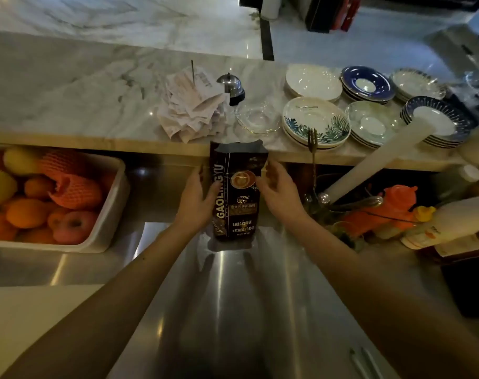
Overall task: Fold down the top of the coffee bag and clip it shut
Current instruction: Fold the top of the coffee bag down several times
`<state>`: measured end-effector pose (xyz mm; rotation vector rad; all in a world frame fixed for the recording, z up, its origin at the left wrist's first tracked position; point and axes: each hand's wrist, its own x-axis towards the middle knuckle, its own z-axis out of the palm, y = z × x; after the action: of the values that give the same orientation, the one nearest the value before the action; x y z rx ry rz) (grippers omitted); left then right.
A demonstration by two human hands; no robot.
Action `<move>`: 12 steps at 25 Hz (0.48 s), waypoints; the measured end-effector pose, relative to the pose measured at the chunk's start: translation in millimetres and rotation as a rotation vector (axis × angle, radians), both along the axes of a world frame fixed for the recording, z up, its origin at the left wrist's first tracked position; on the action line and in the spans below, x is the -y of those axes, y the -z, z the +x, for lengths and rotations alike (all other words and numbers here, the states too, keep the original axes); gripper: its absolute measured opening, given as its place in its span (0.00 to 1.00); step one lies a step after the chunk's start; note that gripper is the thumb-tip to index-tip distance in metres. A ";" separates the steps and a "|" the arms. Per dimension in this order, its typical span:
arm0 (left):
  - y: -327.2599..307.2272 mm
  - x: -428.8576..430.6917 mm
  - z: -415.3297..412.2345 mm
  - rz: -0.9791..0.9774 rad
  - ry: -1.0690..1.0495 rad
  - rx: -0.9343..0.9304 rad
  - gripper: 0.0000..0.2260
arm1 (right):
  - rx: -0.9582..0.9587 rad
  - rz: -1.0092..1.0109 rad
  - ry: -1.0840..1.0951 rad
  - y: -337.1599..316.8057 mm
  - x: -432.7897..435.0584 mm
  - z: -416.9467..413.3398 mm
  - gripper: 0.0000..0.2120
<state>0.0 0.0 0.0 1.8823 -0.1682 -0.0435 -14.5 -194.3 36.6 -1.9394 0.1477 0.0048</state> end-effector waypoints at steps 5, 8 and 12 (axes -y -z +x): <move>5.4 5.4 6.7 -0.024 0.011 -0.034 0.18 | -0.095 0.019 -0.006 23.9 -2.4 15.9 0.20; 11.3 6.4 12.4 -0.049 -0.028 -0.099 0.17 | -0.119 0.065 -0.011 32.4 -1.8 25.9 0.18; 18.0 8.8 13.6 -0.077 -0.076 -0.094 0.15 | -0.110 0.098 0.010 38.1 1.2 33.5 0.16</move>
<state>13.6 -8.8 -18.0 1.8040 -0.0330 -0.0726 19.0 -195.5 -1.5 -1.8414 0.2259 0.1104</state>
